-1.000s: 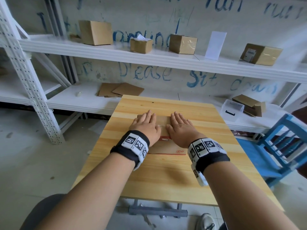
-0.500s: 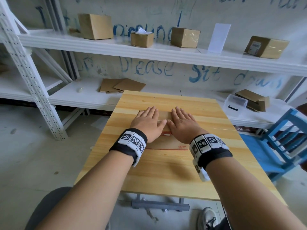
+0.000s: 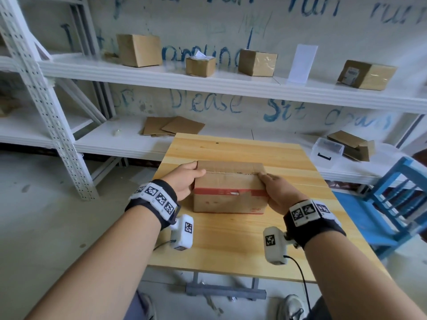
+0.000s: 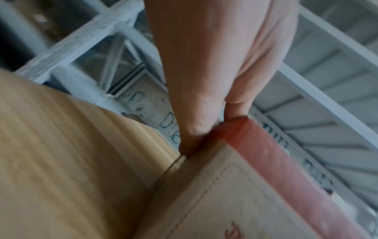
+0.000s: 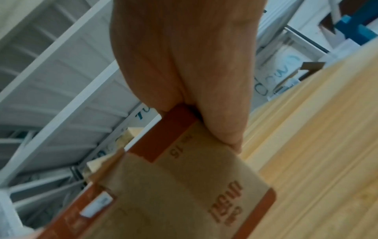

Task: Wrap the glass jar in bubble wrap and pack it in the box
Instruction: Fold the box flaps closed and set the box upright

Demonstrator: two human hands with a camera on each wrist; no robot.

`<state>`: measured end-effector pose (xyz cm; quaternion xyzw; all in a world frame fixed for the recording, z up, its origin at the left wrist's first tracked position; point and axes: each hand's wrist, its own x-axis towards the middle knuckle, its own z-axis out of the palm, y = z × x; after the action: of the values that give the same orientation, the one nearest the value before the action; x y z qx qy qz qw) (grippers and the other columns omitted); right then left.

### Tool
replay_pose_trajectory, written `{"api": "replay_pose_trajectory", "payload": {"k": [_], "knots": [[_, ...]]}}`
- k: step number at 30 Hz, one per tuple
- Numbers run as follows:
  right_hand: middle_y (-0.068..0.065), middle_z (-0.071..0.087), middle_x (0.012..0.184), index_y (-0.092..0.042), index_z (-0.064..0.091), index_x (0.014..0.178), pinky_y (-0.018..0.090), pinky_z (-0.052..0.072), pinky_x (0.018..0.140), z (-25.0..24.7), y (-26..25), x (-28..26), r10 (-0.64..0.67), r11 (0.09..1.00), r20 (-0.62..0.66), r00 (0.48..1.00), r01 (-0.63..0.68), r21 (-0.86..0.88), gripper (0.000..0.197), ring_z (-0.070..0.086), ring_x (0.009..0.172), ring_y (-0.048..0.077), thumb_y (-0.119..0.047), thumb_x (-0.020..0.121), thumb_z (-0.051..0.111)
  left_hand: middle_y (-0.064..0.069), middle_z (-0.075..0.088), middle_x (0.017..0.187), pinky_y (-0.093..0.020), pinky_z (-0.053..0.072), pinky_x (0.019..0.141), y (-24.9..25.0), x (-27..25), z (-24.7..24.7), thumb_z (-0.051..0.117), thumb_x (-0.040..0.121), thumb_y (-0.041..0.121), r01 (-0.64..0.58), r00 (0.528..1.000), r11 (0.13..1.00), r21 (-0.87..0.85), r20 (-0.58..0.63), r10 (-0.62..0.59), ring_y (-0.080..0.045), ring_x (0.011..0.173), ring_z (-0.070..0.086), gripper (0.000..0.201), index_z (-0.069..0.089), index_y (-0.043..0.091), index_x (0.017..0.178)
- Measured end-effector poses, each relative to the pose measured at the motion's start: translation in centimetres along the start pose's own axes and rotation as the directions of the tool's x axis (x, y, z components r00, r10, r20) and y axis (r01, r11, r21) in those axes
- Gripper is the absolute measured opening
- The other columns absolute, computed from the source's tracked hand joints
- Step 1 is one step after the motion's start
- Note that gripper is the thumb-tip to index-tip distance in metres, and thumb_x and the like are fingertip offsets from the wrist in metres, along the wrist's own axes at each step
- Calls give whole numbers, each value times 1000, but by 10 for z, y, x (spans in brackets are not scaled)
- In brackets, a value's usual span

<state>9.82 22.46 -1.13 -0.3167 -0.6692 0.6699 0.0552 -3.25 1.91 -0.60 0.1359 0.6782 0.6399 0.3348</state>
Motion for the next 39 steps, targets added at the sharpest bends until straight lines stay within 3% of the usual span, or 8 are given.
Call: {"api": "replay_pose_trajectory", "payload": {"k": [2, 11, 15, 19, 26, 31, 34, 39], "knots": [[19, 65, 106, -3, 50, 130, 40, 56, 75, 0, -1, 1, 21, 998, 4, 1000, -21, 60, 35, 64, 87, 28, -28, 110, 36, -18, 62, 136, -32, 54, 88, 1, -2, -1, 43, 107, 4, -4, 1000, 998, -67, 24, 6, -28, 117, 61, 35, 54, 2, 140], [19, 68, 106, -2, 54, 132, 42, 56, 77, -5, -1, 1, 85, 971, 53, 995, -95, 218, 40, 67, 89, 29, -32, 108, 42, -6, 70, 114, -33, 46, 102, -4, -2, -8, 41, 107, 4, 24, 999, 975, -220, 52, -13, -21, 108, 64, 27, 64, 18, 107], [21, 67, 111, -1, 52, 134, 40, 55, 74, -6, -1, 1, 79, 981, 57, 995, -88, 175, 42, 66, 88, 28, -32, 109, 40, -9, 50, 152, -37, 33, 120, -7, -1, -10, 51, 105, 8, 29, 999, 984, -177, 25, -25, -23, 135, 51, 52, 37, 13, 155], [16, 65, 105, -1, 50, 135, 32, 53, 76, -12, -9, -1, 28, 999, 86, 996, -30, 18, 38, 62, 89, 23, -26, 110, 36, -1, 27, 166, -39, 17, 126, -3, -3, -10, 52, 105, 24, 40, 999, 999, 13, 12, -40, -20, 152, 26, 64, 21, 20, 161], [16, 55, 140, -18, 44, 151, 41, 40, 117, -43, -8, 4, -108, 993, 185, 977, 114, -22, 44, 54, 122, 23, -14, 108, 44, 0, 26, 167, -45, 18, 125, -4, -3, -13, 55, 103, 36, 19, 1000, 994, 104, -13, -18, -22, 154, 23, 67, 23, 23, 161], [27, 48, 148, -18, 49, 148, 34, 46, 110, -54, -4, 4, -131, 986, 204, 970, 149, -74, 43, 55, 126, 25, -13, 106, 49, -7, 48, 156, -44, 30, 123, -9, -7, -26, 49, 106, 29, 14, 999, 997, 76, 48, -18, -22, 143, 45, 51, 41, 14, 153], [18, 59, 143, -10, 51, 146, 36, 43, 113, -63, -8, 1, -104, 994, 212, 972, 107, -3, 41, 58, 129, 23, -20, 107, 46, 0, 75, 122, -35, 45, 110, -6, -13, -27, 40, 110, 23, -54, 996, 985, 165, 80, 41, -14, 120, 65, 32, 65, 11, 127], [15, 60, 142, -1, 50, 144, 34, 46, 104, -67, -17, -5, -51, 992, 193, 980, 27, 126, 51, 55, 134, 28, -34, 109, 34, -10, 71, 111, -28, 53, 90, 1, -9, -28, 48, 106, 13, -154, 988, 986, -58, -4, 154, -16, 97, 68, 23, 67, 4, 117]]}}
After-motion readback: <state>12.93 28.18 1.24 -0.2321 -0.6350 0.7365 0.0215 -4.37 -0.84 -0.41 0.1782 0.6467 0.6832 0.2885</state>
